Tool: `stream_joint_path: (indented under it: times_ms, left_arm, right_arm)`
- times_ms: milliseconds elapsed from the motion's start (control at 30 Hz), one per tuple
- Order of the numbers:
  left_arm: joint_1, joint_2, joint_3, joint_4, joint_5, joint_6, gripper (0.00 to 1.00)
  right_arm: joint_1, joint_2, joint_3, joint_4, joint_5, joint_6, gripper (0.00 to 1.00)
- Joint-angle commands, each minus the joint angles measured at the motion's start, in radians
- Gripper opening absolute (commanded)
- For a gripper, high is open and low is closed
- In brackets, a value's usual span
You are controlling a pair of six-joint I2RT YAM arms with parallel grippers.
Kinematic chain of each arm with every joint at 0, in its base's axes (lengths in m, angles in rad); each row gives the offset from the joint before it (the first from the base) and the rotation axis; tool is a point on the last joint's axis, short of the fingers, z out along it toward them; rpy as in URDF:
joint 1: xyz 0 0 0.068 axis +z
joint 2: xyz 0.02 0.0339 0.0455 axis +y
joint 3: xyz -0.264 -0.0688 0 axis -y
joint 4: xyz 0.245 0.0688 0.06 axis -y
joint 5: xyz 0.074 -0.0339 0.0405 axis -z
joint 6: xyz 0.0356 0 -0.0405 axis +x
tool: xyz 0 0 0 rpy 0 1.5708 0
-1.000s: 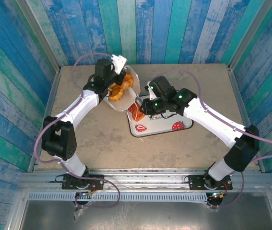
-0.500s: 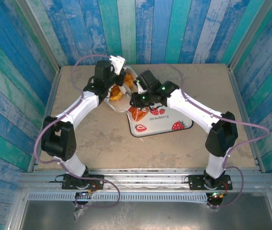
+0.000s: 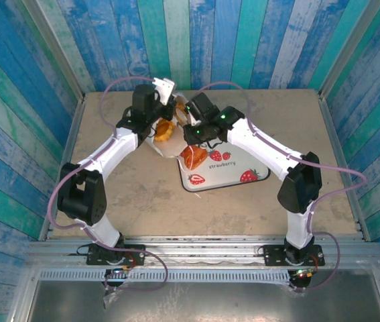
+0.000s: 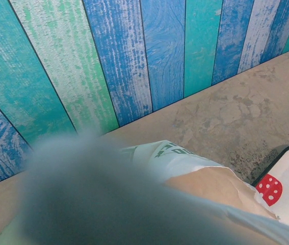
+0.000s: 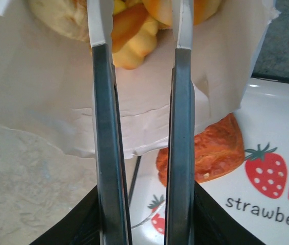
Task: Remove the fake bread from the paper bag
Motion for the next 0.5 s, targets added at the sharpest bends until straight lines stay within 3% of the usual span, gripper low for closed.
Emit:
stream_joint_path:
  times_ms: [0,467]
  left_arm:
    - [0.001,-0.053,0.030,0.028,0.023,-0.012,0.00]
    - [0.001,-0.040,0.070,-0.019,0.050,0.036,0.00]
  right_arm:
    - [-0.012,0.026,0.069,-0.034,0.054,-0.073,0.40]
    - [-0.039,0.178,0.291,-0.212,0.030,-0.203,0.40]
